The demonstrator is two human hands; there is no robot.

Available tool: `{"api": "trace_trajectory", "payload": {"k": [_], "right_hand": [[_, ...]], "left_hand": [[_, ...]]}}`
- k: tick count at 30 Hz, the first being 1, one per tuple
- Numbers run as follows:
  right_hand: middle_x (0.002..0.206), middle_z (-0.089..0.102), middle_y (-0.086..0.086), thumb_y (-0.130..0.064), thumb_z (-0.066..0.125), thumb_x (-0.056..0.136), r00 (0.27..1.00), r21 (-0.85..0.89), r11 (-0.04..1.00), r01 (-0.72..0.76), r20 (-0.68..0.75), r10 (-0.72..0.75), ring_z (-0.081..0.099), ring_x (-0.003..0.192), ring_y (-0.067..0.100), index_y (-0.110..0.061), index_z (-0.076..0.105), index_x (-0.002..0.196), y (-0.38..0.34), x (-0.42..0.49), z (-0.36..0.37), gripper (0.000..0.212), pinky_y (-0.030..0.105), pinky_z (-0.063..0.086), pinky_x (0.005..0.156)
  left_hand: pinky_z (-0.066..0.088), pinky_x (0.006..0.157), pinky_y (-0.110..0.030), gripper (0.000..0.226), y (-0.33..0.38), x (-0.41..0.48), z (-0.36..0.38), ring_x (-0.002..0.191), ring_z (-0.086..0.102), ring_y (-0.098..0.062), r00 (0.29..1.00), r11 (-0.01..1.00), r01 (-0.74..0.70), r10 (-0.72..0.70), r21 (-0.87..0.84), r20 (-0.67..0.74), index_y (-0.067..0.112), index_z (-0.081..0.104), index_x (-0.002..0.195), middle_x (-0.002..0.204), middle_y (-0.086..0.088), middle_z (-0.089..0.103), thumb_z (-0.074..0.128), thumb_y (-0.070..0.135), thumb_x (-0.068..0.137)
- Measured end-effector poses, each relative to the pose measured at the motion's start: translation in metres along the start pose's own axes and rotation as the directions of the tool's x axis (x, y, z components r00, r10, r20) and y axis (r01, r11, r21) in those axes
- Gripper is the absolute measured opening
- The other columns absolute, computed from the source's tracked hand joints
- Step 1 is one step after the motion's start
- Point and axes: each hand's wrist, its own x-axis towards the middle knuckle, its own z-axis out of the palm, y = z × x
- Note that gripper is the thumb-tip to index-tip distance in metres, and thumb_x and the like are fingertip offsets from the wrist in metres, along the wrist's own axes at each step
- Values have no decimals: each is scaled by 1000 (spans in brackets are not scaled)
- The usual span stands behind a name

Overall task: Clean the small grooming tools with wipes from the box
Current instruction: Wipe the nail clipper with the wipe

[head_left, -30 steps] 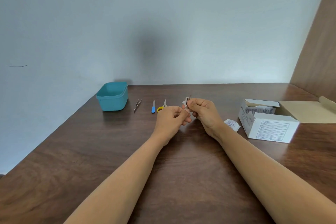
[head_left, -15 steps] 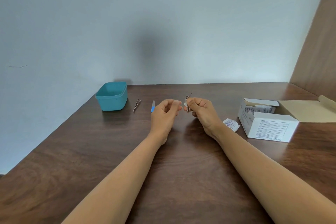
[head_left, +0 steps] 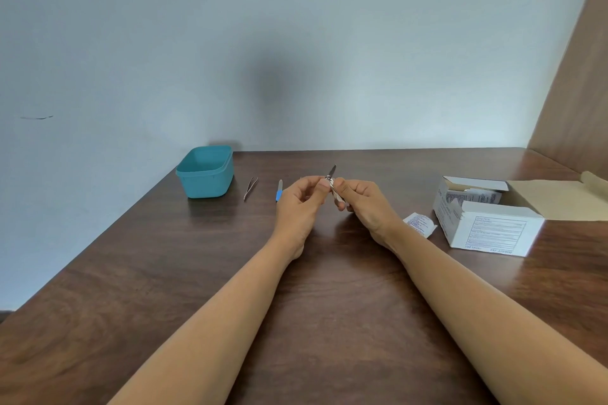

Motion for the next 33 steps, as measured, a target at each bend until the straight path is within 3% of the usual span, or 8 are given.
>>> {"api": "trace_trajectory", "payload": {"k": [6, 11, 14, 18, 23, 27, 31, 33], "right_hand": [[61, 46, 9, -37, 56, 91, 999, 18, 1000, 10, -41, -9, 39, 57, 11, 0, 55, 63, 3, 1, 1, 47, 22, 34, 59], [67, 60, 26, -34, 73, 75, 987, 122, 990, 63, -154, -44, 47, 61, 20, 12, 63, 69, 5, 1, 2, 47, 28, 41, 64], [61, 60, 12, -18, 71, 81, 980, 143, 988, 63, -194, -34, 50, 53, 3, 6, 69, 73, 1, 0, 0, 25, 13, 41, 57], [55, 65, -6, -27, 61, 91, 976, 163, 987, -16, -213, 51, 56, 55, -1, -19, 73, 71, 3, 2, -2, 25, 13, 42, 58], [68, 69, -5, -12, 62, 89, 987, 191, 980, -53, -139, 80, 58, 57, 1, -19, 73, 84, 2, 1, -5, 14, 17, 39, 60], [74, 69, 3, -12, 71, 82, 995, 161, 985, -61, -64, 72, 57, 59, 3, -7, 71, 95, 2, -1, -6, 14, 14, 39, 58], [64, 67, 1, -3, 71, 80, 997, 186, 980, -68, -26, 74, 55, 54, 3, -8, 64, 83, 1, 0, -7, 9, 12, 40, 54], [67, 66, 8, -6, 72, 80, 997, 175, 982, -64, -21, 68, 52, 54, 6, -14, 55, 74, 1, 0, -7, 20, 15, 37, 54]], "left_hand": [[39, 60, -6, 11, -2, 3, -2, 61, 52, 10, 999, 999, 33, -35, -38, -30, 11, 69, 94, 62, 22, 62, 62, 20, 93], [38, 65, -17, 7, -3, 3, -1, 70, 49, -3, 999, 999, 32, -33, -29, -36, 20, 68, 85, 74, 7, 59, 64, 22, 91], [37, 66, -20, 8, -4, 3, -2, 71, 48, -6, 999, 998, 30, -32, -47, -39, 16, 67, 90, 77, 2, 58, 63, 22, 92], [35, 64, -22, 7, -6, 5, -4, 70, 44, -8, 998, 997, 25, -29, -73, -57, 20, 67, 87, 79, -2, 56, 63, 23, 92], [36, 66, -23, 10, -5, 6, -4, 75, 47, -11, 997, 996, 20, -26, -88, -70, 26, 67, 82, 83, -2, 60, 65, 22, 90], [36, 82, -30, 11, -3, 5, -5, 81, 51, -13, 996, 997, 32, -37, -71, -75, 29, 68, 81, 84, -3, 61, 65, 23, 90], [38, 81, -30, 8, -1, 3, -5, 74, 52, -5, 998, 998, 43, -45, -48, -47, 24, 66, 86, 83, 3, 62, 63, 20, 92], [37, 88, -34, 10, -1, 3, -6, 80, 52, -8, 998, 998, 47, -48, -29, -39, 28, 68, 84, 82, 6, 64, 63, 23, 91]]}}
